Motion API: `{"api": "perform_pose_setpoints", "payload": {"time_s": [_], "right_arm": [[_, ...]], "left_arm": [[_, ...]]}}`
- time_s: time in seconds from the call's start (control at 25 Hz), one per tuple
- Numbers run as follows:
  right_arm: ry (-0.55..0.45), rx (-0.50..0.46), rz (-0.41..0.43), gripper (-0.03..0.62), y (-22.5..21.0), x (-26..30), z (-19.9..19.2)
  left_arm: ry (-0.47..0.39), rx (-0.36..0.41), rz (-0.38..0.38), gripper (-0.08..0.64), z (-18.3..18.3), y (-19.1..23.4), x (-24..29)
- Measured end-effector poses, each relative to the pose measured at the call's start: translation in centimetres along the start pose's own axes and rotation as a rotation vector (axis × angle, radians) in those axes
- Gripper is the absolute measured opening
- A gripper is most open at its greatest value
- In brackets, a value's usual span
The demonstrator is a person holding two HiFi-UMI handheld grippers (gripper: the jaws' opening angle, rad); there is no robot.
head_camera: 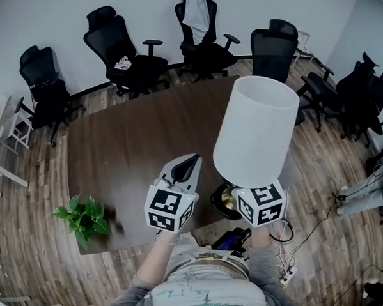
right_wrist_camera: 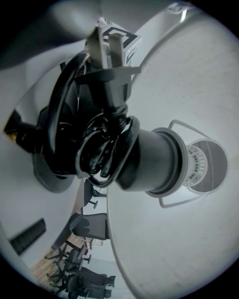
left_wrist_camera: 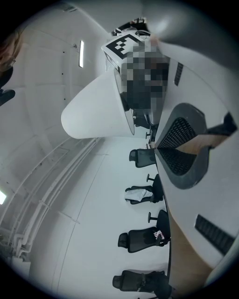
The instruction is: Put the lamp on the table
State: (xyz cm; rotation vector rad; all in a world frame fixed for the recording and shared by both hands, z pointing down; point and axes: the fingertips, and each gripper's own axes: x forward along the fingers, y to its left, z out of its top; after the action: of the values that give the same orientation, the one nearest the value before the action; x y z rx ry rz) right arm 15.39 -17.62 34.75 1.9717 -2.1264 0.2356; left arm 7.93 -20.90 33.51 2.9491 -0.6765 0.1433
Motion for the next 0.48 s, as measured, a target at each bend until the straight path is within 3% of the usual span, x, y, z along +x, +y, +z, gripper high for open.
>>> {"api": "perform_pose_setpoints", "payload": {"time_s": [0.48], "right_arm": [[0.042,0.023,0.036,0.06,-0.4,6.4,-0.9]], "left_arm": [[0.017,-0.02,0.022,0.011,-1.1,5.0,1.9]]}}
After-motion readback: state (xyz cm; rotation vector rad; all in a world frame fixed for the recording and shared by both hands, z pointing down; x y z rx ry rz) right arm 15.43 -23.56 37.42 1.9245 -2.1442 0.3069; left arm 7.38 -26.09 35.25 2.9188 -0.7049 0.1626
